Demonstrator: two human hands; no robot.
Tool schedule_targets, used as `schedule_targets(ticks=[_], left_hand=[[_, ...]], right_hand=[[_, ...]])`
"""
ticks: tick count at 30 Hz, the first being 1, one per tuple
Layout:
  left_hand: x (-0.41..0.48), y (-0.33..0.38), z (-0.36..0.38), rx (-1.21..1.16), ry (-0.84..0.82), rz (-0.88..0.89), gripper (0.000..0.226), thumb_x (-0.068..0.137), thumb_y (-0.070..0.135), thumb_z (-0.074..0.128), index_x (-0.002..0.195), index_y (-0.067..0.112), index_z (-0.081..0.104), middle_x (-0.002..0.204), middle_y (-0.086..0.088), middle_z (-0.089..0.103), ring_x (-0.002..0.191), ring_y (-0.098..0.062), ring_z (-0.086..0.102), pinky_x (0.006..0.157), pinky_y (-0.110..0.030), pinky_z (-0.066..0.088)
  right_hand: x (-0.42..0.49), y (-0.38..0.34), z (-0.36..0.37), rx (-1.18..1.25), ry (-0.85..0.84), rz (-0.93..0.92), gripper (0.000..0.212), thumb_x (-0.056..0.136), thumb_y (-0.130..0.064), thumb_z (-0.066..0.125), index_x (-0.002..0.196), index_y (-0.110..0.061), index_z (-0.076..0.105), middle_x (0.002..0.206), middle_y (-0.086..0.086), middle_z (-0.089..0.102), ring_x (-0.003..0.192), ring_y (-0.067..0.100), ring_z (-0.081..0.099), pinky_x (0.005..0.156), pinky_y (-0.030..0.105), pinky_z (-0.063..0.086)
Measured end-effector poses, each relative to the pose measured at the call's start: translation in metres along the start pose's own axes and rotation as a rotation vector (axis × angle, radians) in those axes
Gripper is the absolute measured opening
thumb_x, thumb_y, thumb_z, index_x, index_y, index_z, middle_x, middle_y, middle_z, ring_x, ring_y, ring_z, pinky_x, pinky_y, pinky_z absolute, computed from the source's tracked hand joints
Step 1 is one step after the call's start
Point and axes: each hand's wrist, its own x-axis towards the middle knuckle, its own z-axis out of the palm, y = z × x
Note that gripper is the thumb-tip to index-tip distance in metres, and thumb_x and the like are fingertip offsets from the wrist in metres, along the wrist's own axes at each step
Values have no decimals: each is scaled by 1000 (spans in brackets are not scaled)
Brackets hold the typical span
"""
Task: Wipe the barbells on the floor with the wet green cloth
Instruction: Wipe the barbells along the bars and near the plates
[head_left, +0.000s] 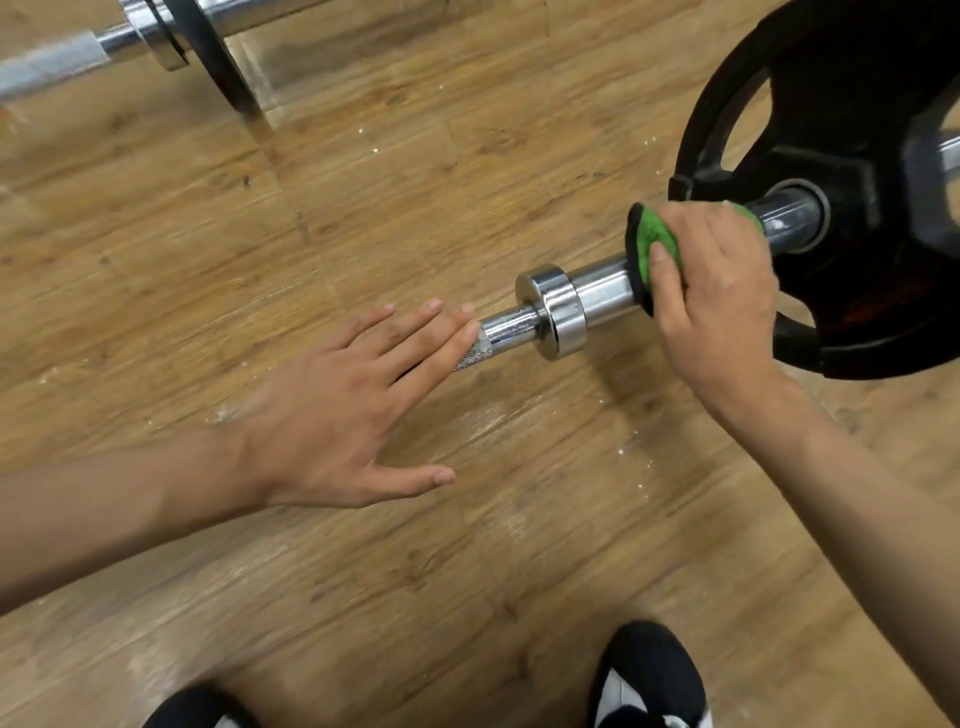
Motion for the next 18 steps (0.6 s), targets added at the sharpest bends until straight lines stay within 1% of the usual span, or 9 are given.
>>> schedule_targets(ticks=[2, 4, 5, 7, 9, 11, 13, 15, 18], left_hand=[[1, -1, 0, -17, 2, 12, 101, 98, 81, 23, 167, 11, 2, 175, -8, 7, 161, -26, 7, 127, -50, 16], [3, -2, -1, -38, 0, 26, 100, 99, 80, 23, 167, 10, 4, 175, -9, 6, 162, -26, 3, 127, -50, 15], [5, -2, -2, -43, -1, 35, 99, 99, 80, 23, 167, 9, 4, 175, -9, 5, 162, -25, 2, 127, -50, 15], [13, -4, -5, -49, 0, 53, 98, 100, 78, 22, 166, 9, 2, 175, -9, 1, 162, -24, -1, 128, -49, 14], [27, -6, -10, -63, 15, 72, 97, 101, 77, 21, 166, 9, -1, 175, -9, -4, 162, -24, -5, 129, -48, 12], [41, -8, -13, -71, 30, 99, 98, 101, 77, 21, 166, 9, -4, 175, -9, -8, 161, -24, -6, 130, -49, 12], [52, -8, -12, -79, 41, 129, 98, 101, 77, 23, 166, 9, -5, 174, -9, -10, 161, -25, -8, 130, -49, 10], [58, -7, -8, -91, 54, 134, 99, 100, 77, 24, 166, 10, -6, 174, -9, -12, 161, -25, -8, 130, -48, 10], [62, -3, -3, -119, 77, 133, 104, 98, 80, 29, 166, 9, -5, 174, -11, -11, 161, -25, -7, 129, -44, 7]], right_hand=[[0, -16, 8, -19, 59, 118, 28, 109, -21, 45, 123, -8, 65, 112, 10, 65, 108, 29, 57, 109, 52, 39], [-3, -41, 18, -23, 86, 150, 34, 112, -26, 39, 114, -9, 68, 106, 8, 65, 103, 28, 57, 110, 55, 39], [-7, -53, 22, -1, 81, 112, 37, 113, -28, 36, 113, -10, 69, 104, 7, 66, 102, 27, 58, 112, 54, 38], [-13, -62, 26, 57, 58, 2, 41, 113, -29, 34, 122, -12, 70, 109, 5, 68, 105, 25, 61, 116, 48, 35], [-14, -46, 20, 68, -3, -100, 41, 114, -29, 34, 132, -13, 67, 114, 5, 68, 108, 25, 62, 118, 45, 32], [-10, -16, 12, 24, -41, -136, 40, 114, -28, 35, 133, -12, 65, 118, 8, 67, 112, 28, 61, 119, 47, 31], [-4, 18, 3, -28, -7, -50, 37, 113, -26, 36, 133, -13, 64, 122, 9, 66, 117, 29, 59, 119, 50, 31], [6, 43, -4, -65, 26, 69, 37, 113, -26, 35, 133, -15, 64, 124, 8, 66, 120, 29, 59, 120, 50, 30], [14, 45, -2, -73, 75, 207, 38, 112, -27, 34, 130, -15, 66, 121, 7, 67, 119, 27, 59, 119, 49, 32]])
